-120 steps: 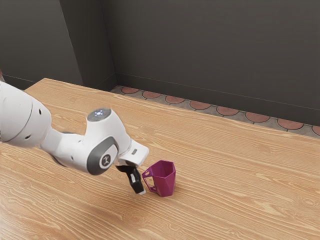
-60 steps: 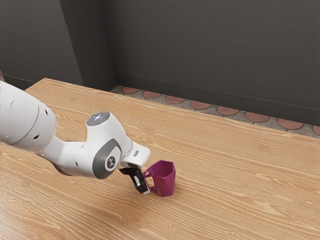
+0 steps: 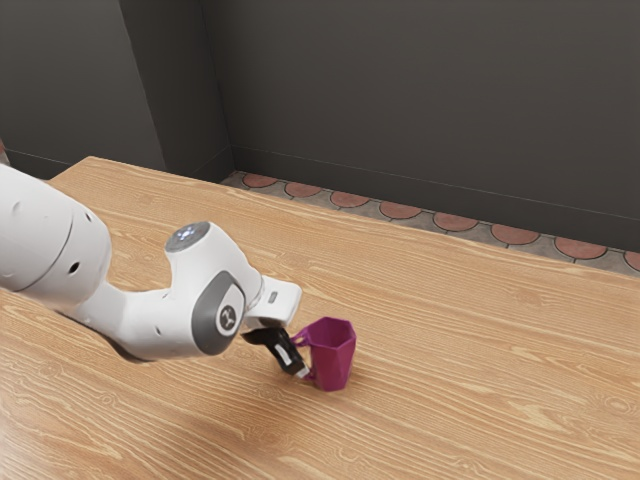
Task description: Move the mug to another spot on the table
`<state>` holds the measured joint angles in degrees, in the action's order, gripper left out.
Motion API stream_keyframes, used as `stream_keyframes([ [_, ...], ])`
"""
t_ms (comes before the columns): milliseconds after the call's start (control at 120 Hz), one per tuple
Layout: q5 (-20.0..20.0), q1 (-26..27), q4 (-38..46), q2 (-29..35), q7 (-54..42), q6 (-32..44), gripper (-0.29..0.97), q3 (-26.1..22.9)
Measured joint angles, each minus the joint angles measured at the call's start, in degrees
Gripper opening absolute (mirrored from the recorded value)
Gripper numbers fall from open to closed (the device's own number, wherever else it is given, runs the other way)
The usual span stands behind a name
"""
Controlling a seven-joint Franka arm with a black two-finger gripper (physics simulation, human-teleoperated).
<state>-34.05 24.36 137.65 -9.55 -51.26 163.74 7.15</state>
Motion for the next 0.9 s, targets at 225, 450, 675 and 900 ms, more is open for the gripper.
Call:
stream_keyframes([
  [225, -10.43, 1.3, -0.67, 0.98, -2.75, 0.43, 0.05, -0.03],
  [450, -14.73, 2.13, -0.33, 4.46, -5.06, 1.77, 0.04, 0.01],
  [675, -16.0, -0.97, 5.27, 12.57, -7.26, 2.31, 0.04, 0.22],
  [900, -16.25, -10.03, 10.91, 17.12, -9.03, 2.74, -0.01, 0.32],
])
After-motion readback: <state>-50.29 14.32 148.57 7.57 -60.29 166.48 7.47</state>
